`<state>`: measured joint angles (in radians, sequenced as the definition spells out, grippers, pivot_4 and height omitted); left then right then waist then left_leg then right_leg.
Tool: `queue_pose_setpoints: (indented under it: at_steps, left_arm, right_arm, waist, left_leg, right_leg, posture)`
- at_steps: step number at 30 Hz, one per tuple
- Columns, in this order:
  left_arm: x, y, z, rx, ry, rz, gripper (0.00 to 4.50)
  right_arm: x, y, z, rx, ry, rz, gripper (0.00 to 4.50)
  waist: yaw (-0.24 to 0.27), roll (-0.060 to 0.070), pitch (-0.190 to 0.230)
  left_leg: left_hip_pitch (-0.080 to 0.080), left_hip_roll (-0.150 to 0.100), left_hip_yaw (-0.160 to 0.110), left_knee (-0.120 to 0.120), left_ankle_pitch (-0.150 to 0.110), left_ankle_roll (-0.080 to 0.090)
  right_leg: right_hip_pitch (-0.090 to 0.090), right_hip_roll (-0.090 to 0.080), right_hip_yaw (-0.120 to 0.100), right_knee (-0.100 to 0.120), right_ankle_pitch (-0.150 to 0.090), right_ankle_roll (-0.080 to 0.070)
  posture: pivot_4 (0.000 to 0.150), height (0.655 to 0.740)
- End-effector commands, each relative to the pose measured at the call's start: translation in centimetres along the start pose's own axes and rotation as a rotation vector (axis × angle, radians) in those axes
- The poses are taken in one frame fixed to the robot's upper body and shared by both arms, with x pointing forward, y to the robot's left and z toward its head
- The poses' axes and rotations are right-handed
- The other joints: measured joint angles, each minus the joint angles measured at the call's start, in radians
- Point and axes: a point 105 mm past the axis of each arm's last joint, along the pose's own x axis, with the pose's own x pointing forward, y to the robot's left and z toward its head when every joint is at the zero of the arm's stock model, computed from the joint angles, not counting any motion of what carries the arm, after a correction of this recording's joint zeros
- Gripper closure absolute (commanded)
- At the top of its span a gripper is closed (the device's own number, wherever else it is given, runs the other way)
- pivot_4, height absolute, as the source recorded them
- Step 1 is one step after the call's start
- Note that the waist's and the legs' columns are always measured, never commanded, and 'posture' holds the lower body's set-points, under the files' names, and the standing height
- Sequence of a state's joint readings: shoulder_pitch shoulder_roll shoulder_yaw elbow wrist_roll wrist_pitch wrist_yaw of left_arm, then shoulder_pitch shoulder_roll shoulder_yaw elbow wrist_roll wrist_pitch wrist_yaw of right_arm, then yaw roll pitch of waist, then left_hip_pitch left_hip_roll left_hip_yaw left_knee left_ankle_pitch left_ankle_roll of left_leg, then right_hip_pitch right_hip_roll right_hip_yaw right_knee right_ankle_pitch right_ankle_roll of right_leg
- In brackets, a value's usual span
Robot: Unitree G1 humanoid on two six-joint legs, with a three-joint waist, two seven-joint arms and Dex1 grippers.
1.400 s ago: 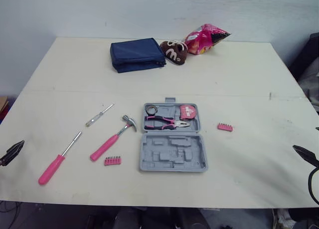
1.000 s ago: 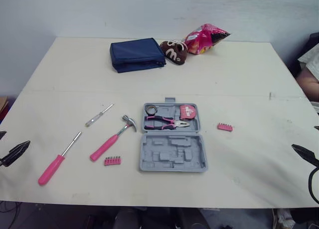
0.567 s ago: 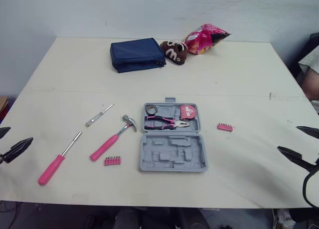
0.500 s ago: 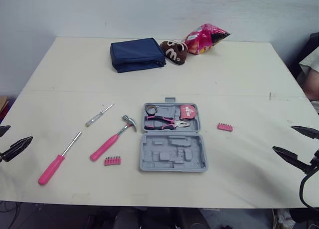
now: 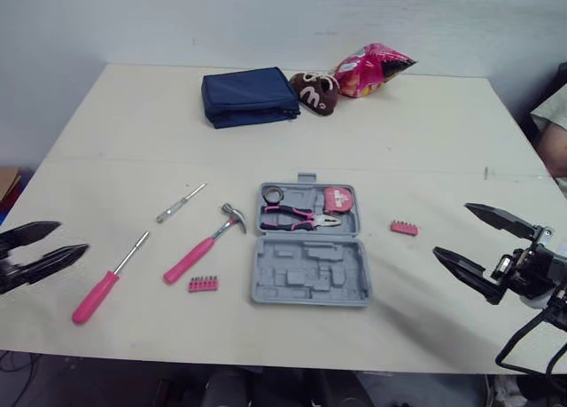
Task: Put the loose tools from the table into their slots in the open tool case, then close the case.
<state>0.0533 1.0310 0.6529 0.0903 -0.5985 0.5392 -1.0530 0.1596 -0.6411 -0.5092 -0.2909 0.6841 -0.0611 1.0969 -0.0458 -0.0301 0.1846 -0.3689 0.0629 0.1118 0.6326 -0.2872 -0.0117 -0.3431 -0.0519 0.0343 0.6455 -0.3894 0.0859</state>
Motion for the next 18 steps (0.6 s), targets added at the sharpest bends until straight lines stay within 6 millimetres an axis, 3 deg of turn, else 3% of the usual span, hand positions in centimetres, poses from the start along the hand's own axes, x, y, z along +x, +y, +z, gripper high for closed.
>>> queue_pose_setpoints:
  at_steps: [1, 6, 9, 18]
  left_arm:
    - [3.8, -0.2, 1.3, 0.093, 0.058, 0.007, 0.00]
    - [8.6, -0.3, 2.6, 0.121, 0.081, -0.043, 0.00]
    - [11.1, 0.8, 2.0, 0.219, 0.181, -0.024, 0.00]
    - [13.8, 1.8, 1.0, 0.252, 0.266, -0.058, 0.00]
  right_arm:
    - [1.1, 1.9, 0.3, 0.002, -0.040, 0.072, 0.06]
    - [2.0, 2.9, -0.6, 0.021, -0.050, 0.100, 0.06]
    - [2.4, 2.9, -0.8, 0.011, -0.059, 0.097, 0.06]
    - [2.1, 3.2, -1.1, -0.005, -0.054, 0.083, 0.06]
  waist:
    - [0.012, 0.000, 0.000]
    - [0.016, 0.000, 0.000]
    - [0.012, 0.000, 0.000]
    - [0.017, 0.000, 0.000]
  left_leg:
    - [0.000, 0.000, 0.000, 0.000, 0.001, 0.000]
    - [-0.001, 0.001, 0.003, 0.002, 0.002, -0.003]
    - [-0.001, 0.003, 0.007, 0.005, 0.002, -0.005]
    - [-0.007, 0.005, 0.016, 0.015, 0.001, -0.006]
  right_leg:
    - [0.000, 0.000, 0.000, 0.000, 0.000, 0.000]
    - [-0.002, 0.004, 0.002, 0.001, 0.000, 0.000]
    - [-0.004, 0.007, 0.005, 0.003, 0.000, 0.000]
    - [-0.016, 0.010, 0.015, 0.014, 0.000, 0.001]
  posture:
    - [0.150, 0.7400]
    - [0.150, 0.7400]
    - [0.150, 0.7400]
    - [0.150, 0.7400]
